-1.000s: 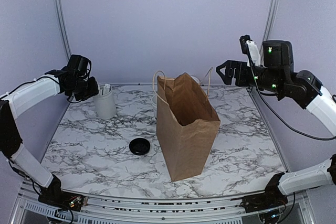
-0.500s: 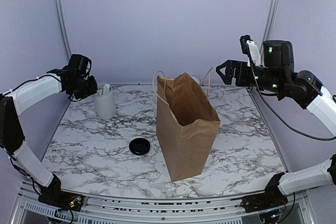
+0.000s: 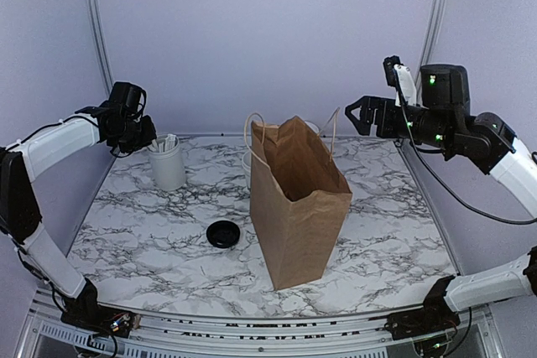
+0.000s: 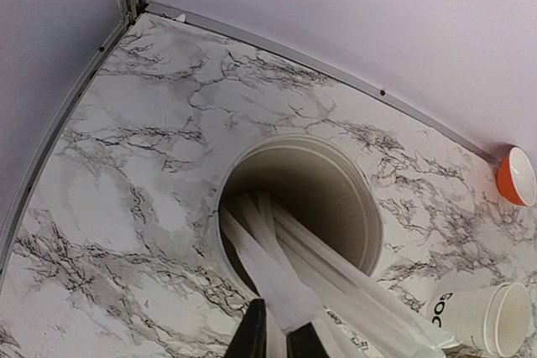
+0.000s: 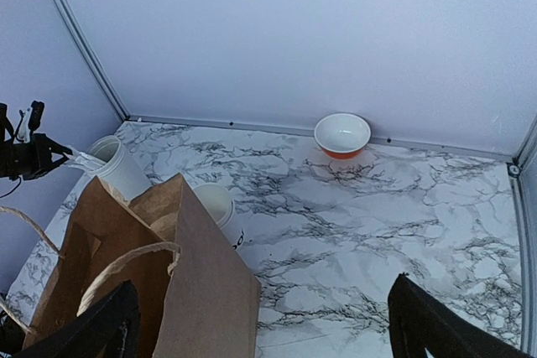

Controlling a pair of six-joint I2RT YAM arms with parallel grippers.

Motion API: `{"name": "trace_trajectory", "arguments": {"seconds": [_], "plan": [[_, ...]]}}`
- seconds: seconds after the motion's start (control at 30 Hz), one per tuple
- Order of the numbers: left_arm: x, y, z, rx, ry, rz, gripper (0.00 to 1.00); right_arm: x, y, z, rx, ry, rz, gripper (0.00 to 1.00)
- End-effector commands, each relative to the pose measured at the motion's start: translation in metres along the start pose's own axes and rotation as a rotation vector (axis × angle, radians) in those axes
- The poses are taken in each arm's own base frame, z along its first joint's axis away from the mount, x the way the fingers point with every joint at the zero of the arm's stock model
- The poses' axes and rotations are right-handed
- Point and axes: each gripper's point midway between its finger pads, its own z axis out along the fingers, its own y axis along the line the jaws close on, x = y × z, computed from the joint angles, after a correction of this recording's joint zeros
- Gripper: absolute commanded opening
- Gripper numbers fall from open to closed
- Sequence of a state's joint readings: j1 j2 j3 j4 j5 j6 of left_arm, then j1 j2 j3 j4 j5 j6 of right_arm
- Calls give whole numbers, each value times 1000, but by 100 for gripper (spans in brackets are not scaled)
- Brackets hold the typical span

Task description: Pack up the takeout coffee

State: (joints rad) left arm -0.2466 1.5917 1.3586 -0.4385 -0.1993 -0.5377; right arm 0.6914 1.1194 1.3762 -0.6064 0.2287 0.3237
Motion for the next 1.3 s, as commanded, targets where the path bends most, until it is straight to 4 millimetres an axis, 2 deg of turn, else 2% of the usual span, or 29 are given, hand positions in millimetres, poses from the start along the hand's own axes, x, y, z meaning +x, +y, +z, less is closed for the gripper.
{"name": "trace_trajectory", "arguments": {"seconds": [0.0,0.23,0.57,0.73,1.27], "plan": [[-13,-4,-6,19,-33,-2,9,-9,-2,-8,-3,-29,23,100],[-12,-4,-15,36,-35,-2,8,-7,-1,-4,-3,-26,20,100],[-15,4,-17,-7,-52,18,21,-5,1,1,-9,-18,13,100],[-13,6,-5,-22,-34,16,21,-4,1,1,-9,-15,11,100],[-25,5,-2,-50,-53,37,13,-4,-1,-2,-3,-16,11,100]]}}
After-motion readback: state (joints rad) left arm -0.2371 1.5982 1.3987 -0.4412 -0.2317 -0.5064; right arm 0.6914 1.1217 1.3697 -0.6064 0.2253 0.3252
